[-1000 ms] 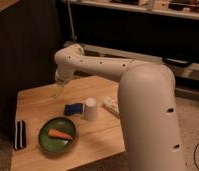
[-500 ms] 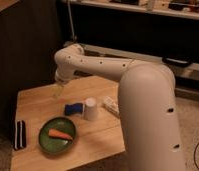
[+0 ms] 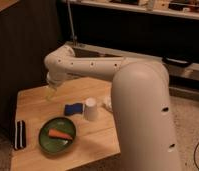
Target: Place the eraser on the white sponge
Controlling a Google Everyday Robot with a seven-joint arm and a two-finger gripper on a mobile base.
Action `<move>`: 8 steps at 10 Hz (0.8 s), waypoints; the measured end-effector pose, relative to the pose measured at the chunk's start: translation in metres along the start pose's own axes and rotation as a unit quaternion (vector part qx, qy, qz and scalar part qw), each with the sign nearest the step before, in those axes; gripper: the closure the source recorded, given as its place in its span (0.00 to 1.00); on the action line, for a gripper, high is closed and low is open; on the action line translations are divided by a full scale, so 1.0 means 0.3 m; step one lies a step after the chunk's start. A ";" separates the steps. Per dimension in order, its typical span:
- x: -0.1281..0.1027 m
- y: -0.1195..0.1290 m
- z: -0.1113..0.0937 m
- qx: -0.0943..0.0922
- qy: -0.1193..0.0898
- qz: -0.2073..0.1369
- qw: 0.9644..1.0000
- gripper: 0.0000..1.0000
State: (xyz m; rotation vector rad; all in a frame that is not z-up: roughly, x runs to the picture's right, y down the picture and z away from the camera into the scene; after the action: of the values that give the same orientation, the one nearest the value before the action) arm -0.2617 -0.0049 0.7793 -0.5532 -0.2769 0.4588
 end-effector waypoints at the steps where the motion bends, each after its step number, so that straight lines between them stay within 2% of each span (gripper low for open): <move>1: -0.047 0.083 0.025 -0.001 0.005 -0.003 1.000 0.20; 5: -0.227 0.394 0.141 -0.031 0.023 -0.029 0.999 0.20; 6: -0.263 0.438 0.178 -0.038 0.030 -0.031 0.998 0.20; 8: -0.342 0.512 0.296 -0.054 0.049 -0.030 0.997 0.20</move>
State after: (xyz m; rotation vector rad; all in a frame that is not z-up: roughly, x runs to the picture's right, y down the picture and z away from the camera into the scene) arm -0.4357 0.1001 0.7526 -0.6701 -0.2238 0.3590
